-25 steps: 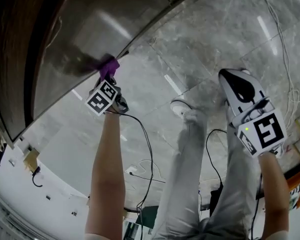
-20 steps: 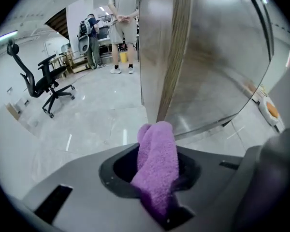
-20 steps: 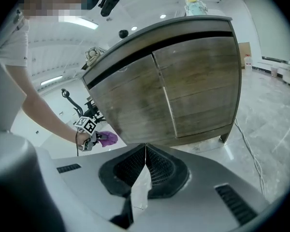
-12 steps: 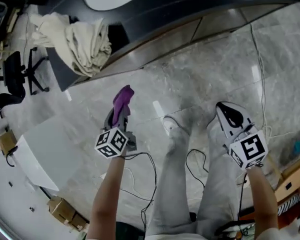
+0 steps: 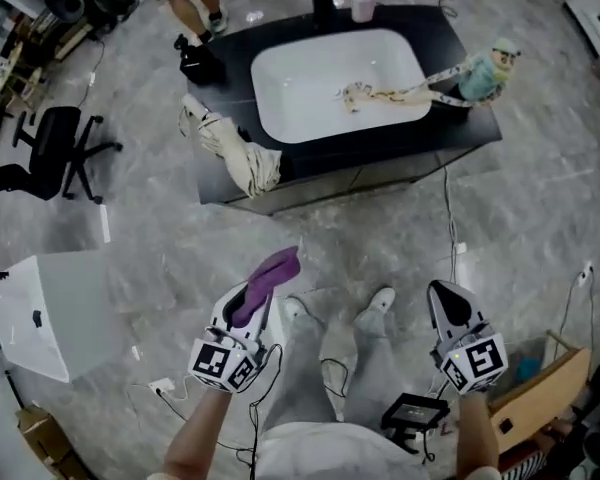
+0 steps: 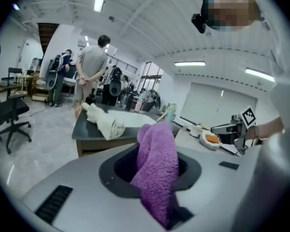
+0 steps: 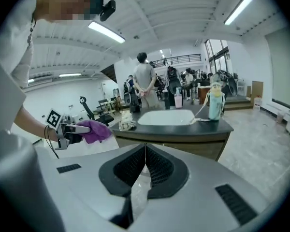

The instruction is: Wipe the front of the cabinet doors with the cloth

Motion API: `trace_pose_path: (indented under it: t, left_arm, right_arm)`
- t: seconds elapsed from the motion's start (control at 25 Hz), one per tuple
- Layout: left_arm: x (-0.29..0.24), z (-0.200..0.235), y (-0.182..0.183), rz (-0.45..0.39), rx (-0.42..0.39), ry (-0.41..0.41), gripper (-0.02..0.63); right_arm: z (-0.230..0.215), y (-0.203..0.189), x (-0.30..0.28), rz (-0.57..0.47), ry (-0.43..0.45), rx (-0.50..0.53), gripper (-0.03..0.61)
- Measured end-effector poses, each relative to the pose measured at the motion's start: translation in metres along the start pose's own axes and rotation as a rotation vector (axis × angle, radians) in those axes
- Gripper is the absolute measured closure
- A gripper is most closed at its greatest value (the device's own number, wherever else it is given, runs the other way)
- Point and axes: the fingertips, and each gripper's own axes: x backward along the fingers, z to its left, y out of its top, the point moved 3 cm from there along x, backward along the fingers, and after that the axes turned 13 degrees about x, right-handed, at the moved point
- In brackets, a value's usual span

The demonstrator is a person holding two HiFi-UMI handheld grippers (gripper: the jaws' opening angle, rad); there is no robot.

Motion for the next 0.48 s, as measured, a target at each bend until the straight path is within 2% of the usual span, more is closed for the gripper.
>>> trace_pose_path:
  t: [0.12,0.24,0.36,0.48]
  left_arm:
    - [0.033,-0.042,0.037,-0.060,-0.004,-0.025,0.514]
    - [0.063,-0.073,0.074,-0.130,-0.036,-0.046,0.514]
    - [0.091,-0.089,0.111,-0.233,-0.050,-0.060,0.514]
    - [0.123,-0.102,0.144,-0.302,-0.032,-0.116,0.514]
  right_arm:
    - [0.006,0.049,0.051,-0.028,0.002,0.035,0.552]
    - [0.012,0.087,0.087,-0.051,-0.053,0.098,0.552]
    - [0.023,0.121,0.106,-0.095,-0.100,0.160,0.552]
    - [0.047,0.149,0.120,-0.130,-0.139,0.158,0.552]
